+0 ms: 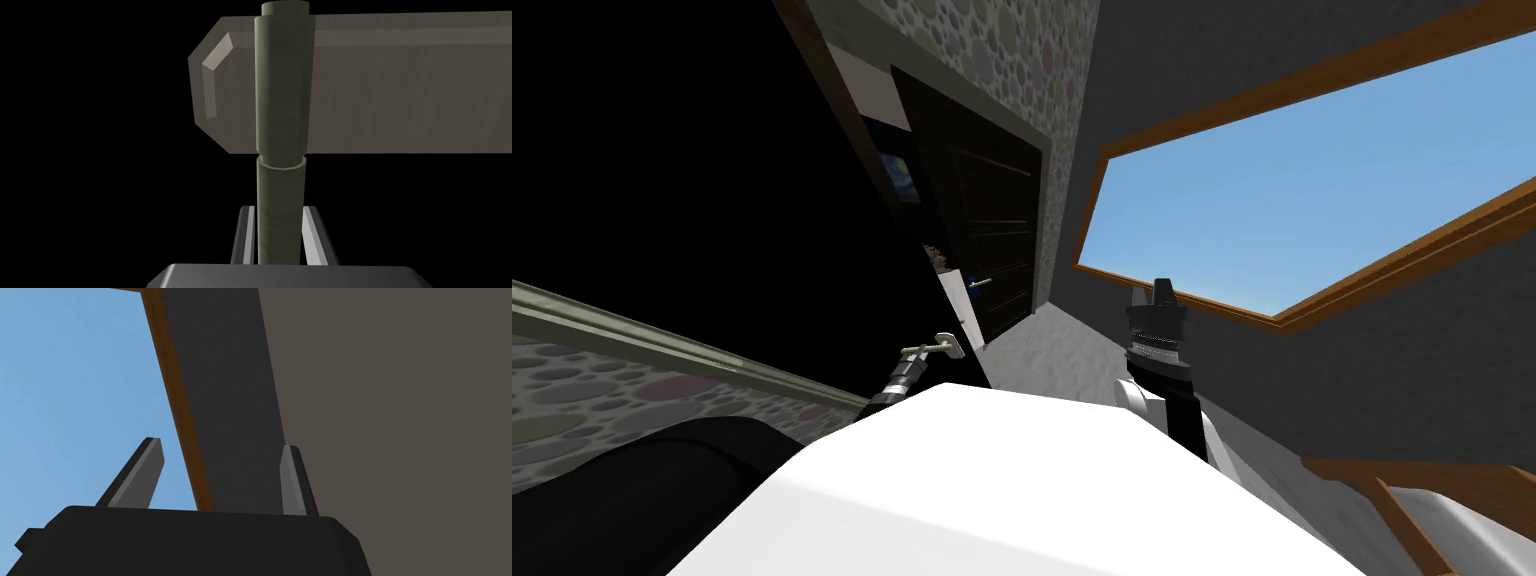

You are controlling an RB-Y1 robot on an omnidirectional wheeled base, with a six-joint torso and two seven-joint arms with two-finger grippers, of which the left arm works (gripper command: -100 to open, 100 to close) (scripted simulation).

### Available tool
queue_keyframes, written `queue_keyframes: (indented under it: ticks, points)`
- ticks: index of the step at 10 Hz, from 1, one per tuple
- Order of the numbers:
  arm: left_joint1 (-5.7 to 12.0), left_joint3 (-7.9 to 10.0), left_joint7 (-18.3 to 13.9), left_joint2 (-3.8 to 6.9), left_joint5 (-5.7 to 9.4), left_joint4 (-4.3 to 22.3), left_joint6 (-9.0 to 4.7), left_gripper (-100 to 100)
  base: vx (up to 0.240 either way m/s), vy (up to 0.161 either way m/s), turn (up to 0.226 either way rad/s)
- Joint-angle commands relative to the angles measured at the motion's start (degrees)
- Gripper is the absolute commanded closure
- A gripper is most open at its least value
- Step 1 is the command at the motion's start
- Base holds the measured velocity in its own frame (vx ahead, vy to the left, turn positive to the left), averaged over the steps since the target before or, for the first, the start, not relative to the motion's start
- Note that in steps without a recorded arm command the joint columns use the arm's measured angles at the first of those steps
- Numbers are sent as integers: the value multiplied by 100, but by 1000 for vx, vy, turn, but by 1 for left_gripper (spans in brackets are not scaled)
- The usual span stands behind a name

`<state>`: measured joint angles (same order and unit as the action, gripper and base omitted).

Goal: Pull the door open

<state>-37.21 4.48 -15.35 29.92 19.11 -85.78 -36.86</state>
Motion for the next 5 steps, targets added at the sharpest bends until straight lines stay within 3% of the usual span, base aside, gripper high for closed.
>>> queue_keyframes:
  ticks: [1, 5]
  points:
    - [0, 0, 0, 0, 0, 0, 0, 100, -118, 18, -27]
    - [-85, -148, -172, 202, -35, 121, -287, 100, -223, 16, -160]
